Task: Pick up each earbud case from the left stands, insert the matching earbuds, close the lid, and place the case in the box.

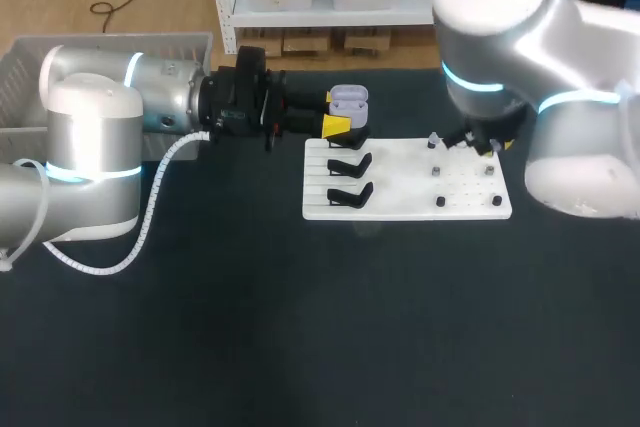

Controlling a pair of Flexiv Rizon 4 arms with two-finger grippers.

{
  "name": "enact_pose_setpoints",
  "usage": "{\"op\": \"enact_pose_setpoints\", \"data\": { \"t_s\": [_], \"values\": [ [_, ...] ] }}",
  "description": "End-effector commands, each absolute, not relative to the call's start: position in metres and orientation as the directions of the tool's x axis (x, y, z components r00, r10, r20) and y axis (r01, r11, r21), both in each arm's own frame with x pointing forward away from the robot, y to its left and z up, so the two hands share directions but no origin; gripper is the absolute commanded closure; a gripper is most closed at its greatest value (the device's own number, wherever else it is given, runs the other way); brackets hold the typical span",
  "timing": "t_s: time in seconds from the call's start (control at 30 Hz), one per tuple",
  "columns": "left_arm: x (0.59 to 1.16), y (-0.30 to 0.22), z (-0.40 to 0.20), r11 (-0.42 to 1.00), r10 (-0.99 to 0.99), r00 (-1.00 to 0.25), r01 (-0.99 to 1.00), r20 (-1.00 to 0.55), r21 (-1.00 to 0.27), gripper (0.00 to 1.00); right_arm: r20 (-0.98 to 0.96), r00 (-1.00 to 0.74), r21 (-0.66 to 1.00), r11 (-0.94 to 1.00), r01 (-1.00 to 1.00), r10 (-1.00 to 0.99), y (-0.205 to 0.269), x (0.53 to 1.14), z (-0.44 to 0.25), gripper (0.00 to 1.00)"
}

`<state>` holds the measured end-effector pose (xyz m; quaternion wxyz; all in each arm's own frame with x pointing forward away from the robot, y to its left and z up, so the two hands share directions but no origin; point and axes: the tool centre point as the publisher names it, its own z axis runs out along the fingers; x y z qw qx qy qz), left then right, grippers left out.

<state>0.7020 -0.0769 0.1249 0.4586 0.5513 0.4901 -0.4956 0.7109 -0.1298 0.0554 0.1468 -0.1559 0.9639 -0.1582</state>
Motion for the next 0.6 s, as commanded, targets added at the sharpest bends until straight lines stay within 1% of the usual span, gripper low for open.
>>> {"op": "enact_pose_setpoints", "data": {
  "t_s": [0.03,0.27,0.5,0.6],
  "values": [
    [0.702,-0.077,0.124,-0.099,0.085,0.030,0.995,-0.996,0.021,1.00,-0.209,-0.923,-0.326,0.913,-0.246,-0.323,-0.118,0.701,0.105,1.00],
    [0.702,-0.077,0.124,-0.099,0.085,0.030,0.995,-0.996,0.021,1.00,-0.148,-0.955,-0.260,0.941,-0.215,-0.259,-0.088,0.691,0.144,1.00],
    [0.702,-0.077,0.124,-0.099,0.085,0.030,0.995,-0.996,0.021,1.00,-0.146,-0.956,-0.288,0.935,-0.205,-0.254,-0.060,0.681,0.165,1.00],
    [0.702,-0.077,0.124,-0.099,0.085,0.030,0.995,-0.996,0.021,1.00,-0.158,-0.955,-0.283,0.938,-0.200,-0.252,-0.058,0.680,0.167,1.00]
  ]
}}
